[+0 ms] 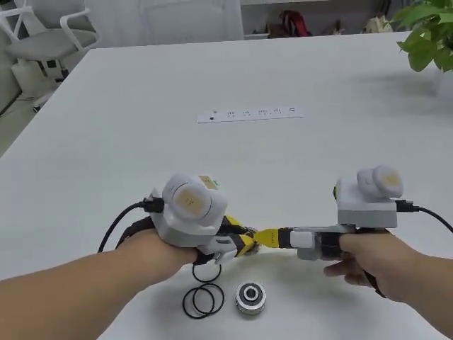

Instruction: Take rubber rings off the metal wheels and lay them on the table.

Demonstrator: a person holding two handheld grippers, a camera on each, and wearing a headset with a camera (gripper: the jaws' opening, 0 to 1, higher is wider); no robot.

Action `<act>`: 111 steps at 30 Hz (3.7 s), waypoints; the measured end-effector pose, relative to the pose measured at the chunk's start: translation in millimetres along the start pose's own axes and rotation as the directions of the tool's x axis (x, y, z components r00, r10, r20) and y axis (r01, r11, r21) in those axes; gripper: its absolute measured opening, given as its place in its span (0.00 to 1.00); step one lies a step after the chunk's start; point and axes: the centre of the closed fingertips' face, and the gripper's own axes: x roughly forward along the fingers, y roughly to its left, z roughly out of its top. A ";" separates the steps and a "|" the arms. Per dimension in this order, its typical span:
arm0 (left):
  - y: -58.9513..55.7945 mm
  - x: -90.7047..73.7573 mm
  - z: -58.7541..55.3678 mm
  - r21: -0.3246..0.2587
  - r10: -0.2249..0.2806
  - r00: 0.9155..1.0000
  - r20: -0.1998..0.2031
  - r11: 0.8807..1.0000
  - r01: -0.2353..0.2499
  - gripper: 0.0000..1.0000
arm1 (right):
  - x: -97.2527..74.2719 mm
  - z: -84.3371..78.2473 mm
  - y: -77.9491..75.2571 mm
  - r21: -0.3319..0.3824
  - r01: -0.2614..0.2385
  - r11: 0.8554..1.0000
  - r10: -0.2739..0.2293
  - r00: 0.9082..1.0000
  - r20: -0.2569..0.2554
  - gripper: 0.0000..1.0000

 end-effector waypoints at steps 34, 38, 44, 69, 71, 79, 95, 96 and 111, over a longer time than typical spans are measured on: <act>-12.5 -43.5 14.9 0.030 -0.088 0.989 0.115 0.996 0.085 0.45 | 1.5 8.2 -5.3 -0.001 0.045 0.999 -0.045 0.999 0.024 0.00; -12.3 -56.2 15.0 0.041 -0.094 0.987 0.131 0.995 0.089 0.50 | 0.2 10.6 -0.4 0.000 0.035 0.999 -0.035 0.999 0.028 0.00; -6.0 -75.2 8.2 0.029 -0.078 0.987 0.141 0.997 0.075 0.55 | -0.2 12.6 7.1 -0.004 0.024 1.000 -0.024 0.999 0.034 0.00; -3.5 -118.0 -8.5 -0.022 -0.031 0.984 0.176 0.999 0.035 0.69 | 20.6 0.1 50.0 -0.033 -0.065 0.997 0.064 0.997 -0.035 0.00; -3.7 -120.6 -10.4 -0.023 -0.030 0.984 0.174 0.999 0.034 0.70 | 22.5 -2.2 50.7 -0.035 -0.068 0.997 0.067 0.997 -0.045 0.00; -2.6 -129.0 -22.4 -0.027 -0.020 0.987 0.157 0.999 0.024 0.73 | 32.4 -10.9 52.0 -0.034 -0.083 0.996 0.080 0.993 -0.081 0.00; -5.2 -128.8 -28.3 -0.054 -0.017 0.988 0.150 0.998 0.026 0.72 | 42.9 -40.1 43.5 -0.062 -0.054 0.997 0.041 0.982 -0.184 0.00; -5.8 -128.2 -27.5 -0.054 -0.019 0.988 0.152 0.998 0.028 0.72 | 41.9 -41.0 41.4 -0.073 -0.044 0.996 0.029 0.982 -0.189 0.00; -6.9 -125.5 -29.1 -0.056 -0.033 0.989 0.147 0.998 0.041 0.72 | 29.6 -38.0 28.3 -0.152 0.024 0.988 -0.052 0.981 -0.187 0.19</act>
